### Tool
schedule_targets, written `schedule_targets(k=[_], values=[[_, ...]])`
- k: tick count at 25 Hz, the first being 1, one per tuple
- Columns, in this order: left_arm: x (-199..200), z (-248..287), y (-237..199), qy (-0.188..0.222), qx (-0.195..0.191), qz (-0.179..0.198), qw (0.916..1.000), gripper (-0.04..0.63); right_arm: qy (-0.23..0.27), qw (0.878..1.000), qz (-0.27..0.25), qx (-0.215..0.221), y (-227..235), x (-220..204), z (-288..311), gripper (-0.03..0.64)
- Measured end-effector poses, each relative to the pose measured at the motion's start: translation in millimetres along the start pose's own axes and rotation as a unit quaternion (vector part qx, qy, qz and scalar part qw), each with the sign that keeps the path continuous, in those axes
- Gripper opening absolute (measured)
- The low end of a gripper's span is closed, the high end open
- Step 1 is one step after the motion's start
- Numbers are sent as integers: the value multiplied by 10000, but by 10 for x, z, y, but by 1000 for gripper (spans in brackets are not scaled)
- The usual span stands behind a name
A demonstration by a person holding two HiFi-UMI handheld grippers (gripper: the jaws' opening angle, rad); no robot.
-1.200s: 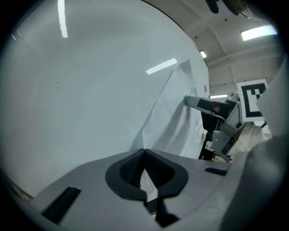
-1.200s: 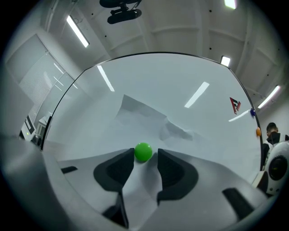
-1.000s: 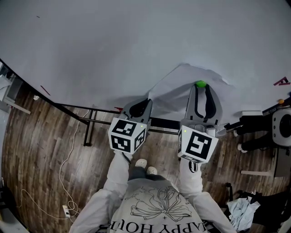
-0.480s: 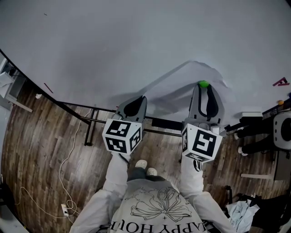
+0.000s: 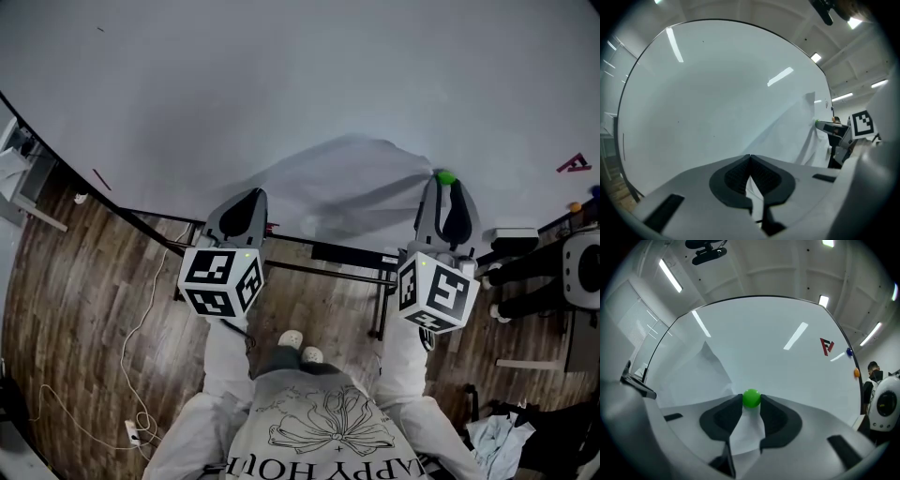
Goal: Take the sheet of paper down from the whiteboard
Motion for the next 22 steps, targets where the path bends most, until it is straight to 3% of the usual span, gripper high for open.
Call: schedule_targets(k=[5,13,22], values=[[142,-141,-117,106,220,138,9996,5,-102,9999,40,16,107,-42,28,117],[409,-331,-118,278,393,654,9967,5,-64,9993,357,81,124,-16,11,124],[646,-505,42,674,405,1067,9912,5,-77,9971,619,434,-135,94,-242,121]])
Point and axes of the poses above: the fingertips, and each gripper's own axes: z forward along the fingers, y to its right, x out of its top, the point moved 6 cm from there along -z, backward along the fingers, and after that the axes turned 9 degrees about y, right-handed, at the moved point
